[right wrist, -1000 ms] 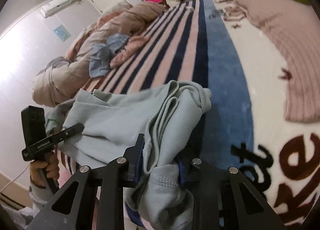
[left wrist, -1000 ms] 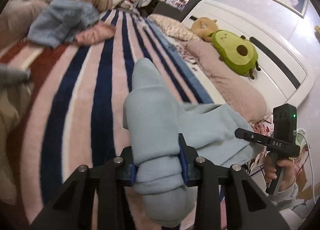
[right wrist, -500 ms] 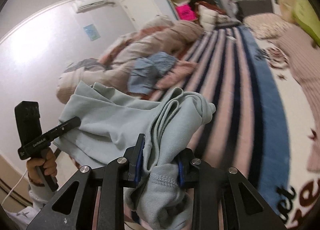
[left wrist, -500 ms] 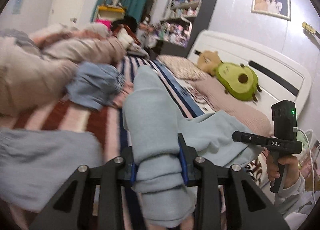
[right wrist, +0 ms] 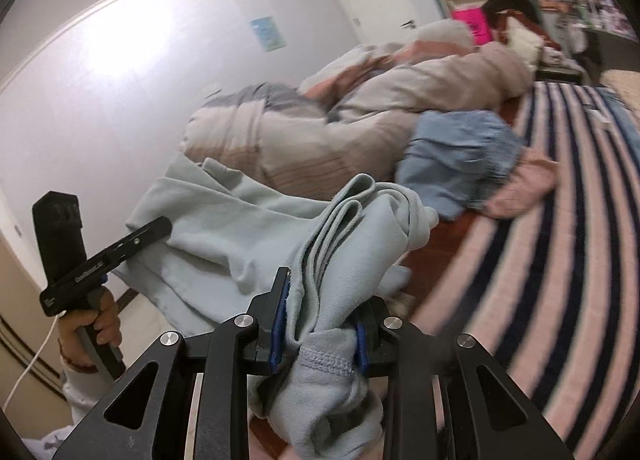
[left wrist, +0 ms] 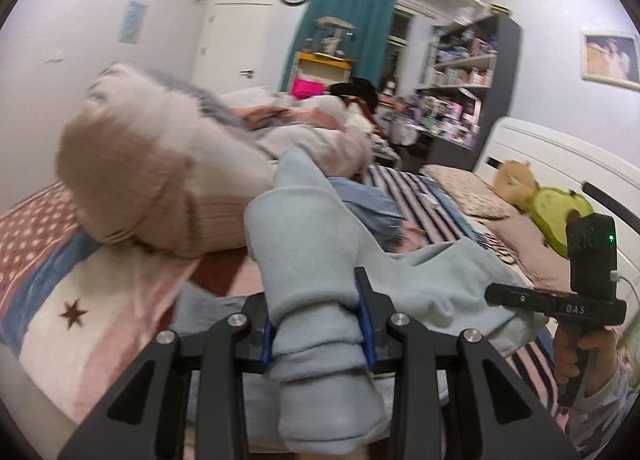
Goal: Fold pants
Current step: 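Carry the folded sweatpants with both tools toward the bed corner by the duvet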
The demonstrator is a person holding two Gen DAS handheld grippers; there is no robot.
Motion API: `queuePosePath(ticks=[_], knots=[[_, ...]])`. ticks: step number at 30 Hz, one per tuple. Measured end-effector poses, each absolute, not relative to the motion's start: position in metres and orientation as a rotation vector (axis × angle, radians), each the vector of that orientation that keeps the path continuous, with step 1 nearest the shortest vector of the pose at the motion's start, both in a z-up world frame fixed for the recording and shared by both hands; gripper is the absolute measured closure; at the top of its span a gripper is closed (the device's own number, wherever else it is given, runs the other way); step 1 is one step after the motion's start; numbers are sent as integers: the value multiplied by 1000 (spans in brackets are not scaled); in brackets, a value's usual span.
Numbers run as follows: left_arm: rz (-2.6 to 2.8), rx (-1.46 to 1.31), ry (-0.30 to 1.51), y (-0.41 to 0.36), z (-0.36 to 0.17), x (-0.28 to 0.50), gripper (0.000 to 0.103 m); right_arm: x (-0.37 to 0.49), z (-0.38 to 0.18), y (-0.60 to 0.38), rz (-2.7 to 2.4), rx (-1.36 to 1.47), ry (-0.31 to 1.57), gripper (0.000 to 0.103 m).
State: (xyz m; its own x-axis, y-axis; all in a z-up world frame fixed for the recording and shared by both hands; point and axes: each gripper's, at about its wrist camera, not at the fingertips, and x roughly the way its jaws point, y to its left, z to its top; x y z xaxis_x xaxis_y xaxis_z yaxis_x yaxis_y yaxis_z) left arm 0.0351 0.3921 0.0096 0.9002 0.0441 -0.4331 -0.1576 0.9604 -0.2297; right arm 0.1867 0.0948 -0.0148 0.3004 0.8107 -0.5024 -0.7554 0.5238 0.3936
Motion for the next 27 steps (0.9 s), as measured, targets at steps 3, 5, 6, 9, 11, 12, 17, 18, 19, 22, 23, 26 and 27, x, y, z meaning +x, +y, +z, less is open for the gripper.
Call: queuePosePath(ticks=[3, 5, 6, 9, 11, 12, 17, 18, 19, 22, 23, 26, 27], knots=[[146, -304, 458, 421, -12, 35, 74, 186, -27, 122, 1065, 56, 744, 82], [160, -326, 476, 431, -25, 36, 74, 188, -36, 137, 1061, 35, 760, 82], [162, -348, 492, 439, -35, 39, 74, 189, -40, 141, 1058, 27, 768, 82], [180, -357, 523, 443, -54, 42, 74, 194, -51, 143, 1045, 15, 791, 82], [184, -360, 531, 446, -63, 44, 73, 198, -59, 142, 1036, 13, 812, 81], [184, -363, 533, 448, -65, 42, 73, 200, -62, 143, 1033, 13, 821, 81], [193, -350, 545, 449, -72, 42, 72, 200, -71, 143, 1022, 1, 836, 80], [196, -346, 546, 449, -72, 43, 71, 199, -72, 144, 1022, 1, 837, 80], [198, -344, 546, 448, -70, 44, 71, 198, -72, 144, 1022, -1, 837, 79], [206, -338, 549, 446, -69, 43, 69, 197, -71, 143, 1024, -3, 840, 77], [210, -334, 551, 445, -68, 43, 68, 197, -71, 143, 1024, -4, 839, 76], [220, -320, 555, 441, -66, 41, 68, 194, -69, 143, 1021, -11, 835, 73], [225, -312, 557, 439, -65, 41, 68, 193, -68, 142, 1021, -12, 834, 72]])
